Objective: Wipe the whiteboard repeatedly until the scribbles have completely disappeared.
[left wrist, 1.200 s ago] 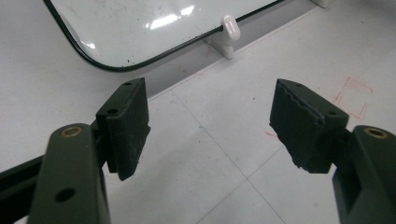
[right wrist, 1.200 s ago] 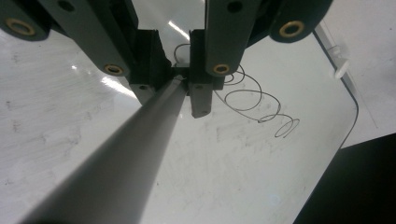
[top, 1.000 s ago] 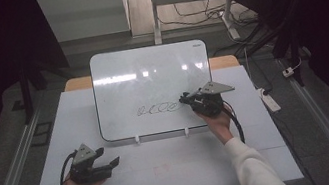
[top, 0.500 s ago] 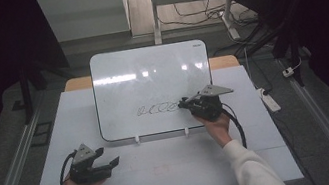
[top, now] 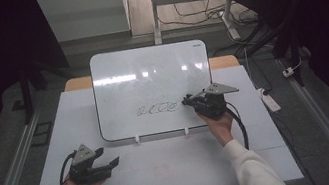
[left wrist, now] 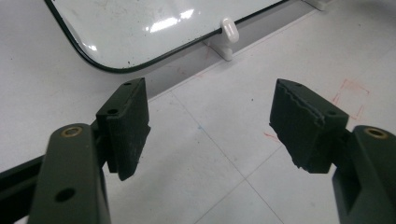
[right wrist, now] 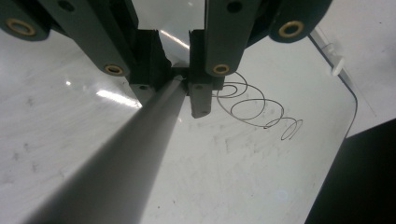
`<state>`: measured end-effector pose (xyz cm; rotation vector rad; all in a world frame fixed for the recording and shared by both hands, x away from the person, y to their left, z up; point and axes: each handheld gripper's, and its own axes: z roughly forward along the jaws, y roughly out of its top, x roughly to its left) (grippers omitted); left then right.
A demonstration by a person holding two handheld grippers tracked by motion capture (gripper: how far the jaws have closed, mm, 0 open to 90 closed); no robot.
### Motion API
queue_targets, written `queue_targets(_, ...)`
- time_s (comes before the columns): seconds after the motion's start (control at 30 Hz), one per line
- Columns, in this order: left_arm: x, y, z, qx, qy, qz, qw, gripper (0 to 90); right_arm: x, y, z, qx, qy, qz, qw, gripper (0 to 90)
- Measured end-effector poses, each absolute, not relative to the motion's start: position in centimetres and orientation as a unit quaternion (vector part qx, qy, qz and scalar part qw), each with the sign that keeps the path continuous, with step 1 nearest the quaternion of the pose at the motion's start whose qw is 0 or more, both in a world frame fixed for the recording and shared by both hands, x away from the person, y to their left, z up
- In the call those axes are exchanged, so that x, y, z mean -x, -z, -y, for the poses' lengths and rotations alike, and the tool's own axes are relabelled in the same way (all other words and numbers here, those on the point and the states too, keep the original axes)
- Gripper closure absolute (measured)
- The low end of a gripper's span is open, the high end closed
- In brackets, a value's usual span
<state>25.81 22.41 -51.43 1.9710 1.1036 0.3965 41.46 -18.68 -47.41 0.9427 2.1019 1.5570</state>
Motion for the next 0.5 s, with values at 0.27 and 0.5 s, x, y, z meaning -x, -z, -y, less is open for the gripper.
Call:
queue_targets(0.27,-25.6,51.4,-22.5,-0.783,-0.160,-0.437,0.413,29.6,-41.8,47.0,19.4,-0.344,-0.553,-0.736,0.187,77.9)
queue_targets(0.5,-25.7,51.4,-22.3,-0.785,-0.159,-0.436,0.411,29.6,-40.9,48.2,17.0,-0.307,-0.544,-0.763,0.165,77.9)
